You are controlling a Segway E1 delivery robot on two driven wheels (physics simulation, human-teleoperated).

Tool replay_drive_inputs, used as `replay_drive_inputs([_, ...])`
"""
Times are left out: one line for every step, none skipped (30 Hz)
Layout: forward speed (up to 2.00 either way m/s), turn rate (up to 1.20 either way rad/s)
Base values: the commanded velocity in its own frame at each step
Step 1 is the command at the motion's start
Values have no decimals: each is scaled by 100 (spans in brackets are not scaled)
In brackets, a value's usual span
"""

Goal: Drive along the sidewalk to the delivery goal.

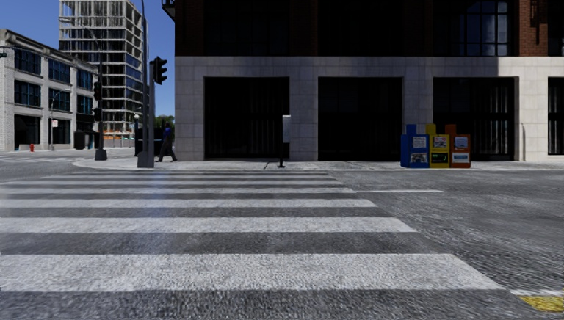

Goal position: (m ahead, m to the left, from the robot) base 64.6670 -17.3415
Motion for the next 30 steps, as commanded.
replay_drive_inputs([200, 0])
replay_drive_inputs([200, 0])
replay_drive_inputs([200, 0])
replay_drive_inputs([200, 0])
replay_drive_inputs([200, 0])
replay_drive_inputs([200, 0])
replay_drive_inputs([200, 0])
replay_drive_inputs([200, 0])
replay_drive_inputs([200, 0])
replay_drive_inputs([200, 0])
replay_drive_inputs([200, 0])
replay_drive_inputs([200, 0])
replay_drive_inputs([200, 0])
replay_drive_inputs([200, 0])
replay_drive_inputs([200, 0])
replay_drive_inputs([200, 0])
replay_drive_inputs([200, 0])
replay_drive_inputs([200, 0])
replay_drive_inputs([200, 0])
replay_drive_inputs([200, 0])
replay_drive_inputs([200, 0])
replay_drive_inputs([200, 0])
replay_drive_inputs([200, 0])
replay_drive_inputs([200, 0])
replay_drive_inputs([200, 0])
replay_drive_inputs([200, 0])
replay_drive_inputs([200, 0])
replay_drive_inputs([200, 0])
replay_drive_inputs([200, 0])
replay_drive_inputs([200, 0])
